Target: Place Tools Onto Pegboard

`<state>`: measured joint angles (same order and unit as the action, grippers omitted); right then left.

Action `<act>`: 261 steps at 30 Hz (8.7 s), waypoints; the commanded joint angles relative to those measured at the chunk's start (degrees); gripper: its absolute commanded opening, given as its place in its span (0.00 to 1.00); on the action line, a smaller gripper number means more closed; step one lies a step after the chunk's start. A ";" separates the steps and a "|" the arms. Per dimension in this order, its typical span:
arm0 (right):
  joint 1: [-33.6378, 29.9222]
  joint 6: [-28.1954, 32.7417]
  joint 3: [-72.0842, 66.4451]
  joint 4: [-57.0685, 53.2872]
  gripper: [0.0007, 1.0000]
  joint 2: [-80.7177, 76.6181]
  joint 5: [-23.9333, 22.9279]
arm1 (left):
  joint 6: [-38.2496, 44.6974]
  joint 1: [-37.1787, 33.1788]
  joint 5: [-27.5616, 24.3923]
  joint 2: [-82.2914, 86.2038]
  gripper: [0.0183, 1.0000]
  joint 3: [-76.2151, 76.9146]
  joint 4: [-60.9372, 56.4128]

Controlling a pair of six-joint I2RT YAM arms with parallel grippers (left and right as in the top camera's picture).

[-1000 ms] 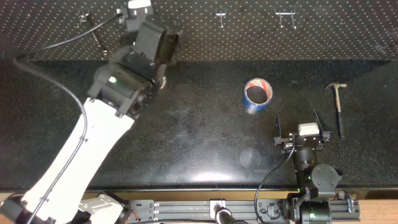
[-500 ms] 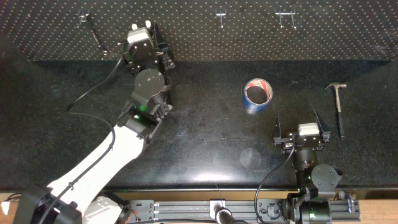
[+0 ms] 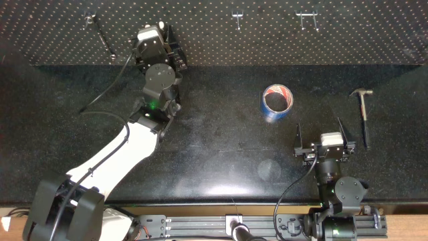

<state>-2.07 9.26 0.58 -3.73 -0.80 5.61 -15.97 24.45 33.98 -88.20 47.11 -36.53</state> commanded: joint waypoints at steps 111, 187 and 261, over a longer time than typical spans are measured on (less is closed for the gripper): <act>11.58 -31.26 89.46 -62.88 0.98 -94.64 -2.16 | 9.20 -27.65 -41.75 87.89 1.00 -46.80 40.46; 32.28 -34.95 62.38 -6.23 0.07 -72.08 -1.51 | 9.20 -27.65 -41.75 87.89 1.00 -46.80 40.44; 21.81 -42.62 79.06 -47.45 0.43 -76.70 -12.48 | 9.20 -27.65 -41.75 87.89 1.00 -46.80 40.46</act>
<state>23.97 -42.87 79.24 -47.42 -81.78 -0.73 -7.49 -2.96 -6.96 -0.78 0.45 3.70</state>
